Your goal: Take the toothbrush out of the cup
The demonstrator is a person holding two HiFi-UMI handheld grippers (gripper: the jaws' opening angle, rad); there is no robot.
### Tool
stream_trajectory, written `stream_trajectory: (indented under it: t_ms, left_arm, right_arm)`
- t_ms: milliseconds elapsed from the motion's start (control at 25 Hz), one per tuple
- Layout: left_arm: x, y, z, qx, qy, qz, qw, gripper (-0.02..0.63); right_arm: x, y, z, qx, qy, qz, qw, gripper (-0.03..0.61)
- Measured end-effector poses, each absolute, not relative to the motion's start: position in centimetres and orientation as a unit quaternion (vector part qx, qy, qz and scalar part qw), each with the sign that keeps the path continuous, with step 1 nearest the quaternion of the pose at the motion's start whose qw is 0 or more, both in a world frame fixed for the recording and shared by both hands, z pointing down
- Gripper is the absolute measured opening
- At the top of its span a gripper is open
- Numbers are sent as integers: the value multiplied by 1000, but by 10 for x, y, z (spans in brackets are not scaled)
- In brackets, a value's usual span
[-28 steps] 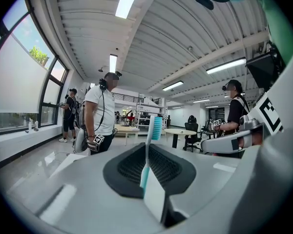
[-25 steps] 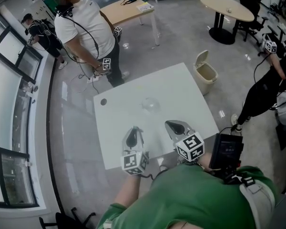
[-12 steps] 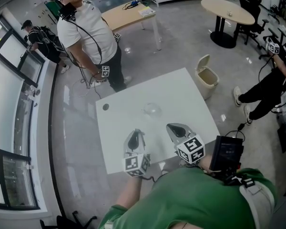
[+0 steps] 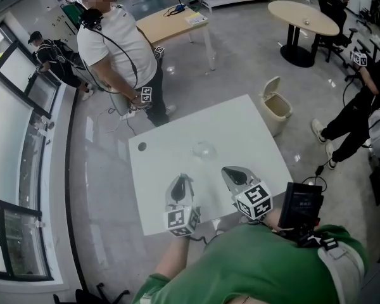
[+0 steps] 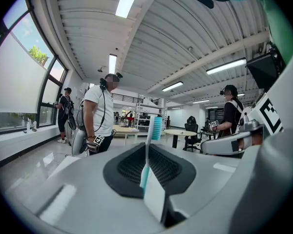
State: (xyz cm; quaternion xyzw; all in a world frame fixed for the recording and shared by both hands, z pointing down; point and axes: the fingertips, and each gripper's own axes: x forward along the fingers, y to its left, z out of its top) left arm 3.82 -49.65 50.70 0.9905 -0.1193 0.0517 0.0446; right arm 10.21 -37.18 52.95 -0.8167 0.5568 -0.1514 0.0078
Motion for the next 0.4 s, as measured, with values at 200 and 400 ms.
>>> stream_trajectory:
  t_ms: [200, 400]
  left_arm:
    - [38, -497, 514, 991, -113, 50, 41, 28]
    - [37, -496, 506, 991, -116, 53, 46, 28]
  right_arm:
    - [102, -372, 529, -816, 557, -151, 7, 3]
    - [99, -374, 529, -816, 558, -154, 9, 3]
